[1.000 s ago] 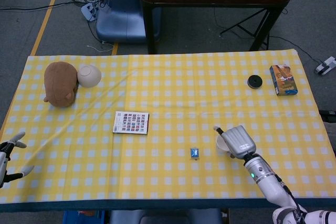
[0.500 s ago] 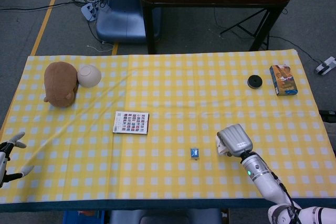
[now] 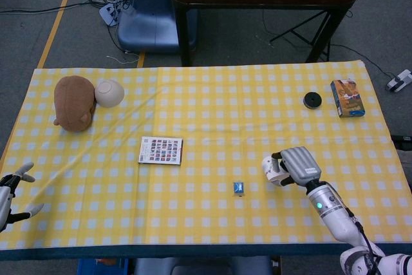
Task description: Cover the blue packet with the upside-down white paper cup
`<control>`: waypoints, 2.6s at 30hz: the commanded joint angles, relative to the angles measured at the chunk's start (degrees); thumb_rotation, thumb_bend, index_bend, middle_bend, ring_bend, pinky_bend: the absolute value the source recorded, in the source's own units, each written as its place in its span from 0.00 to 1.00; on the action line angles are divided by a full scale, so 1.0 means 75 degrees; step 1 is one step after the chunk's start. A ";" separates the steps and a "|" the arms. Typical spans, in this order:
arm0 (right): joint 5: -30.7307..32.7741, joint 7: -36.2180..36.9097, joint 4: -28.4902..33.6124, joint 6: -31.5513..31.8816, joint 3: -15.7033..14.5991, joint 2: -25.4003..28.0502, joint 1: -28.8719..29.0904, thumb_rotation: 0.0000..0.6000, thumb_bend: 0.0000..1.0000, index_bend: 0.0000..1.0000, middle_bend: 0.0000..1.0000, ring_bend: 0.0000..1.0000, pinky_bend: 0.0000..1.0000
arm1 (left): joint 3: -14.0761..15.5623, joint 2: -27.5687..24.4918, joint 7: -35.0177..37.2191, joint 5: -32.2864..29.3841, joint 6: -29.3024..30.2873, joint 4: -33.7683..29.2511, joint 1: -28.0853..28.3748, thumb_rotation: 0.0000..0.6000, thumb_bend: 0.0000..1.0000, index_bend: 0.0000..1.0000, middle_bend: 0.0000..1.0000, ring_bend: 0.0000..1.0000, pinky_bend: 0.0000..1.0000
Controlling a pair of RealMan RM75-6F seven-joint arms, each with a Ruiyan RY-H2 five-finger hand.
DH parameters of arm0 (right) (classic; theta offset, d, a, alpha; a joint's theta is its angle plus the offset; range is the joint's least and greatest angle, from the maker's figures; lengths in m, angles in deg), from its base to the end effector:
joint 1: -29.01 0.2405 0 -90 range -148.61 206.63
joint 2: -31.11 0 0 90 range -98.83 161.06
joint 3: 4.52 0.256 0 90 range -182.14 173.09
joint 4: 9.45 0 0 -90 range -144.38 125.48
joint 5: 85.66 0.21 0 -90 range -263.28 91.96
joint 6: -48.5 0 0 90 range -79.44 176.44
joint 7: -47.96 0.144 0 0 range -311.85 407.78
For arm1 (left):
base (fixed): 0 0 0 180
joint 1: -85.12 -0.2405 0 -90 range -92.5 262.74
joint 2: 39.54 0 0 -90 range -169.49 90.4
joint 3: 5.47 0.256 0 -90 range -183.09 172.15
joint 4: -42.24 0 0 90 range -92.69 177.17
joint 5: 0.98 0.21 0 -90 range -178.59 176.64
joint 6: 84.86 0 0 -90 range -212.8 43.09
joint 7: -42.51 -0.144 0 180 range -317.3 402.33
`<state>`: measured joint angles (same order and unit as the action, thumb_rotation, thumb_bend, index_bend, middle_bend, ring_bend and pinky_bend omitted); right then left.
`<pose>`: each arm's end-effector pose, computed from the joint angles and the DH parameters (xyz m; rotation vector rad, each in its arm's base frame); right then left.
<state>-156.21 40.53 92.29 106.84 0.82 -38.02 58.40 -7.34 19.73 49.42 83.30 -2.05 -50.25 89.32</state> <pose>-0.2097 -0.2809 0.0674 1.7567 -1.1640 0.9115 -0.3262 0.1739 0.1813 -1.3569 -0.9903 -0.8794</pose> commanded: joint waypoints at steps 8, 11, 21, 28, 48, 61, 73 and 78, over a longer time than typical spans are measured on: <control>-0.1666 0.6320 -0.1652 -0.0330 0.0098 -0.0081 -0.0267 1.00 0.00 0.60 1.00 0.99 1.00 | 0.0014 0.0013 -0.0078 -0.0024 -0.0068 -0.0023 0.0030 1.00 0.13 0.17 0.39 0.30 0.50; -0.1813 0.7245 -0.1890 -0.0445 0.0049 -0.0060 -0.0223 1.00 0.00 0.44 1.00 0.99 1.00 | 0.0012 0.0006 -0.0065 -0.0033 -0.0069 -0.0027 0.0030 1.00 0.13 0.17 0.39 0.30 0.50; -0.2222 0.7826 -0.2206 -0.0382 -0.0214 0.0106 -0.0185 1.00 0.00 0.00 0.99 0.95 1.00 | 0.0017 -0.0002 -0.0050 -0.0039 -0.0087 -0.0030 0.0038 1.00 0.13 0.17 0.39 0.30 0.50; -0.1924 0.6173 -0.1689 0.0111 -0.0032 0.0337 -0.0320 1.00 0.00 0.05 0.98 0.94 1.00 | 0.0016 -0.0015 -0.0032 -0.0040 -0.0081 -0.0043 0.0037 1.00 0.13 0.17 0.39 0.30 0.50; 0.1124 -0.4098 0.0022 -0.0024 0.0339 0.0051 0.0983 1.00 0.00 0.21 0.98 0.94 1.00 | -0.0008 -0.0088 0.0144 -0.0059 -0.0034 -0.0041 0.0015 1.00 0.13 0.17 0.39 0.30 0.50; 0.1881 -0.5677 -0.0308 -0.0501 -0.0081 -0.0540 0.1833 1.00 0.00 0.23 0.98 0.94 1.00 | -0.0043 -0.0131 0.0294 -0.0142 -0.0050 -0.0002 0.0003 1.00 0.13 0.17 0.39 0.30 0.50; 0.2195 -0.6101 -0.0885 -0.0474 -0.0367 -0.1151 0.2149 1.00 0.00 0.25 0.98 0.94 1.00 | -0.0046 -0.0154 0.0353 -0.0136 -0.0032 0.0002 -0.0014 1.00 0.13 0.17 0.39 0.30 0.50; 0.2392 -0.6277 -0.1083 -0.0491 -0.0411 -0.1418 0.2314 1.00 0.00 0.26 0.99 0.94 1.00 | -0.0057 -0.0163 0.0386 -0.0156 -0.0038 0.0010 -0.0014 1.00 0.13 0.17 0.39 0.30 0.50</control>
<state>-138.55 -6.29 84.46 103.20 -2.16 -48.34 75.49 -7.76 18.51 52.31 82.14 -2.33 -50.18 89.21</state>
